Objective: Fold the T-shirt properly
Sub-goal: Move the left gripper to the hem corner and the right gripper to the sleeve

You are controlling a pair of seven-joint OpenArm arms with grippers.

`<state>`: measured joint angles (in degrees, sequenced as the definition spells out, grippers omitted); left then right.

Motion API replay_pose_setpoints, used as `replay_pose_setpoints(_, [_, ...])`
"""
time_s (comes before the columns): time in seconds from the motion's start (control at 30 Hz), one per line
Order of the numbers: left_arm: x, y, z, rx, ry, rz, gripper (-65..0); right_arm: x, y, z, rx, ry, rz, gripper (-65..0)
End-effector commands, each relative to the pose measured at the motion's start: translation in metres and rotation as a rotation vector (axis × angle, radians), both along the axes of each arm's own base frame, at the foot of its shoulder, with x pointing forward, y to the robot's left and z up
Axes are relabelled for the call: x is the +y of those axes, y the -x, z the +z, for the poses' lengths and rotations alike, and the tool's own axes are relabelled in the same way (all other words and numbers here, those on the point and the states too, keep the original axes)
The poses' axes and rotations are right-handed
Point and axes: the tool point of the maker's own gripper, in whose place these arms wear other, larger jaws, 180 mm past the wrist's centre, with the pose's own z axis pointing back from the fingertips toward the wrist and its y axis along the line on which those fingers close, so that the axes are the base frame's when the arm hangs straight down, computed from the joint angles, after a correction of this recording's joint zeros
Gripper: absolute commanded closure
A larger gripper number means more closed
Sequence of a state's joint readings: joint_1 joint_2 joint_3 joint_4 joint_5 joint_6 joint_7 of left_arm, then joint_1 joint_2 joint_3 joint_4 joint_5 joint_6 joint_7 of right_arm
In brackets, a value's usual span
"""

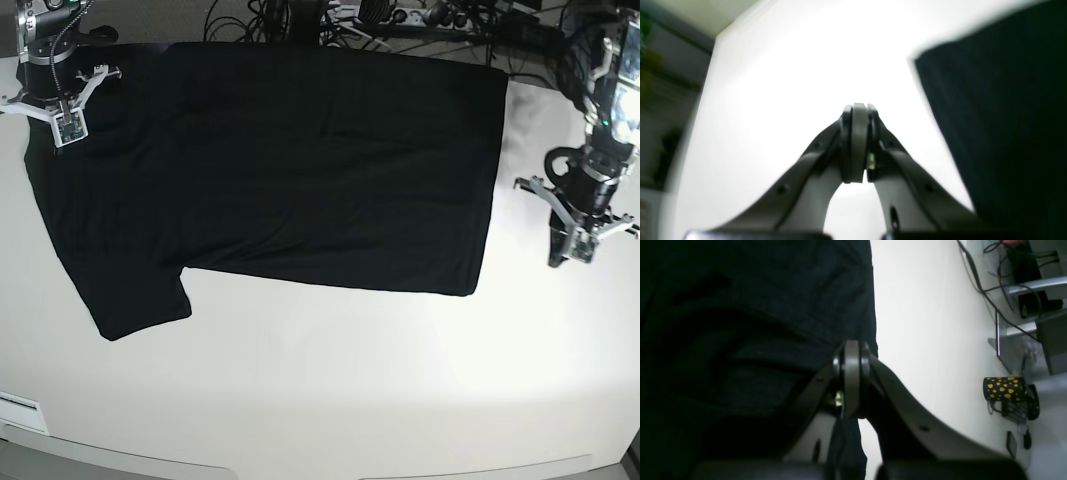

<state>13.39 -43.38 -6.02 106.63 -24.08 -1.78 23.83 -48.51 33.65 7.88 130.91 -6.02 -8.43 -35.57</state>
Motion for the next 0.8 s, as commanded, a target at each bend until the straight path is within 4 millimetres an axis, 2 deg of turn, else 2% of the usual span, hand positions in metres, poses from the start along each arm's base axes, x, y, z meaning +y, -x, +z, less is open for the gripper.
replay_pose_setpoints(0.0, [0.008, -0.015, 0.015, -0.047, 0.057, 0.007, 0.0, 0.002, -0.005, 0.010, -0.033, 0.019, 0.027, 0.0])
replay_pose_setpoints(0.2, [0.023, -0.060, -0.025, 0.047, 0.451, 0.008, 0.0, 0.008, -0.004, 0.005, 0.000, 0.007, 0.061, 0.0])
replay_pose_setpoints(0.23, [0.027, -0.066, -0.033, 0.065, 0.502, 0.033, -4.0, 0.008, -0.004, 0.005, -0.001, 0.004, 0.061, 0.0])
replay_pose_setpoints(0.3, [0.027, -0.077, -0.046, 0.123, 0.594, 0.056, -16.7, 0.009, -0.004, 0.005, -0.006, 0.003, 0.065, 0.0])
replay_pose_setpoints(0.37, [0.013, -0.083, -0.055, 0.199, 0.670, 0.014, -29.4, 0.009, -0.004, 0.005, -0.006, 0.004, 0.065, 0.0])
replay_pose_setpoints(0.4, [0.006, -0.086, -0.059, 0.240, 0.700, 0.002, -31.5, 0.009, -0.004, 0.005, -0.005, 0.004, 0.065, 0.0])
replay_pose_setpoints(0.6, [-0.044, -0.096, -0.078, 0.439, 0.753, -0.070, -31.4, 0.009, -0.004, 0.005, -0.005, 0.004, 0.065, 0.0])
replay_pose_setpoints(0.77, [-0.069, -0.091, -0.097, 0.551, 0.725, -0.082, -31.4, 0.009, -0.004, 0.005, -0.005, 0.005, 0.064, 0.0])
